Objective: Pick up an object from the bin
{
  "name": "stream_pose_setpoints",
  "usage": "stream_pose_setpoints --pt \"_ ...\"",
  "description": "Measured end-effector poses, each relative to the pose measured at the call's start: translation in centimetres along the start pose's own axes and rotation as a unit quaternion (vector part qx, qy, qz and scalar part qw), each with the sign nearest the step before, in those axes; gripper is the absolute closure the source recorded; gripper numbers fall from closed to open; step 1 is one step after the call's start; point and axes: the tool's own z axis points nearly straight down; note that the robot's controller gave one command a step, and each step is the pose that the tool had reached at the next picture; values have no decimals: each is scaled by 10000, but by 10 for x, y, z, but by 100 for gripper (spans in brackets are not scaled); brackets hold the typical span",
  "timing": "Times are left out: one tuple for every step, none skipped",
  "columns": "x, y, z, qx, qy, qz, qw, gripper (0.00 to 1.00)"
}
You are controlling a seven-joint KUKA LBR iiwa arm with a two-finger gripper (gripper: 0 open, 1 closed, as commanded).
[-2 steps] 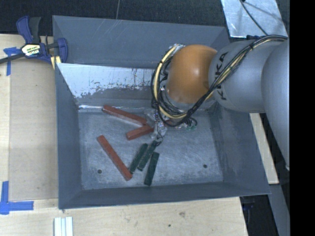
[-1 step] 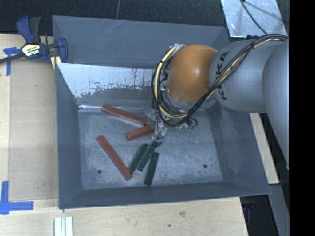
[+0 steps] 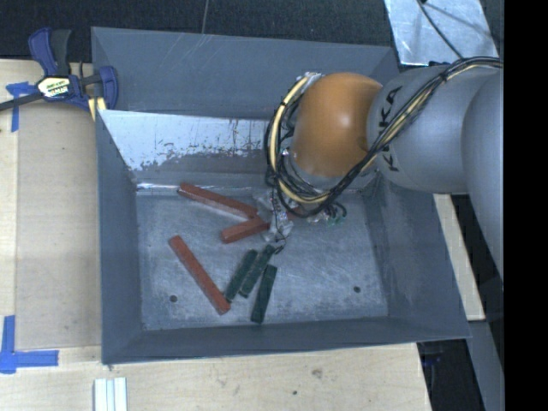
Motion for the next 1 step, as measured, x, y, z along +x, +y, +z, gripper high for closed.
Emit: stream_pose_setpoints --pt "0 0 -7 -2 4 3 10000 100"
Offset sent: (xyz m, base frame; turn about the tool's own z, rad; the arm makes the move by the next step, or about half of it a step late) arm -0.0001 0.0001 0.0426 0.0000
